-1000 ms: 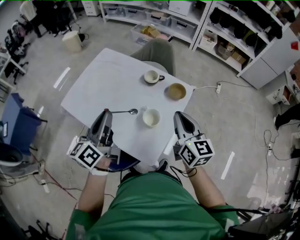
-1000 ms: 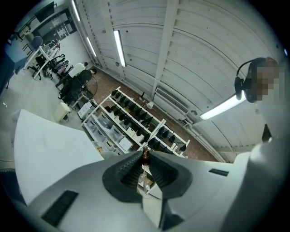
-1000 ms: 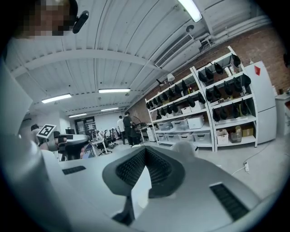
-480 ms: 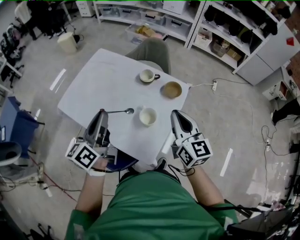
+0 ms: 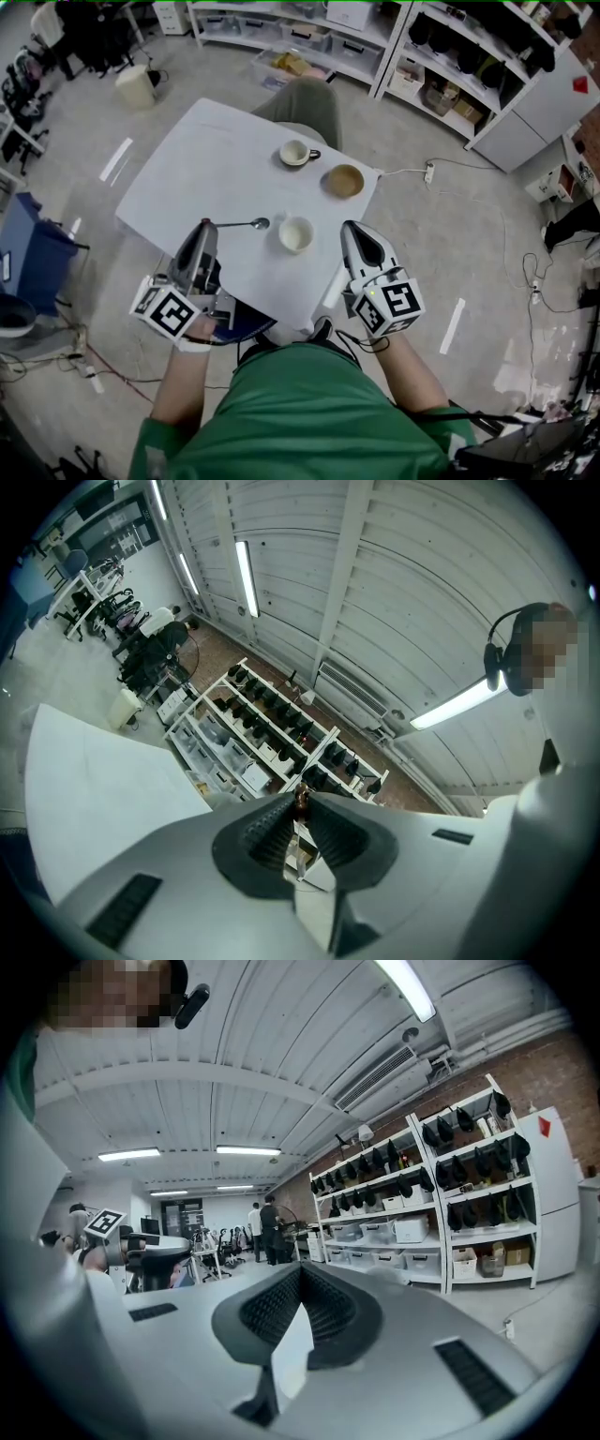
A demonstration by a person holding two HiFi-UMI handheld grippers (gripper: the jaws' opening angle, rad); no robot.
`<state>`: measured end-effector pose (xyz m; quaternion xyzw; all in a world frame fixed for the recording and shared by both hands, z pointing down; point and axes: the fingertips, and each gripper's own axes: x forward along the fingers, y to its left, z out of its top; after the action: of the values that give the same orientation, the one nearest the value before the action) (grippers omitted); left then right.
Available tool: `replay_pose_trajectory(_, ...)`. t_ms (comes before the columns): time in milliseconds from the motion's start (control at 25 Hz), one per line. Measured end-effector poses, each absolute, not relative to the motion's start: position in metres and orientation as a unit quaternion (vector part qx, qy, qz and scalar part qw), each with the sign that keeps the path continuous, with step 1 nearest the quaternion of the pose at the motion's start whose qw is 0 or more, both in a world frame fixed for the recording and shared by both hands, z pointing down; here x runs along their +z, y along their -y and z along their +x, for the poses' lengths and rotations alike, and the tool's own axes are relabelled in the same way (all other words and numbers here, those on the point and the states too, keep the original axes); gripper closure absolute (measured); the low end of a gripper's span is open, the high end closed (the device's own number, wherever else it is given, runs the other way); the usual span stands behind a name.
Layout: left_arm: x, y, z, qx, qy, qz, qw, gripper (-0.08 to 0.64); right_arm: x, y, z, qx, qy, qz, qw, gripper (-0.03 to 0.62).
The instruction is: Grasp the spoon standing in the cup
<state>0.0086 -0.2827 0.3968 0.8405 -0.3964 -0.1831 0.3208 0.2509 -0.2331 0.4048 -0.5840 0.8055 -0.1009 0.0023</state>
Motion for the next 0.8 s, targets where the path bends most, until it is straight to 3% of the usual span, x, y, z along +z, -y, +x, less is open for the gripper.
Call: replay_pose_trajectory(800, 0.4034, 0.2832, 0.0093, -0.181, 0.394, 0.839, 0.329, 0.5, 0.4075, 0.234, 0.2482, -0.1, -0.808, -0.58, 0.0, 0.571)
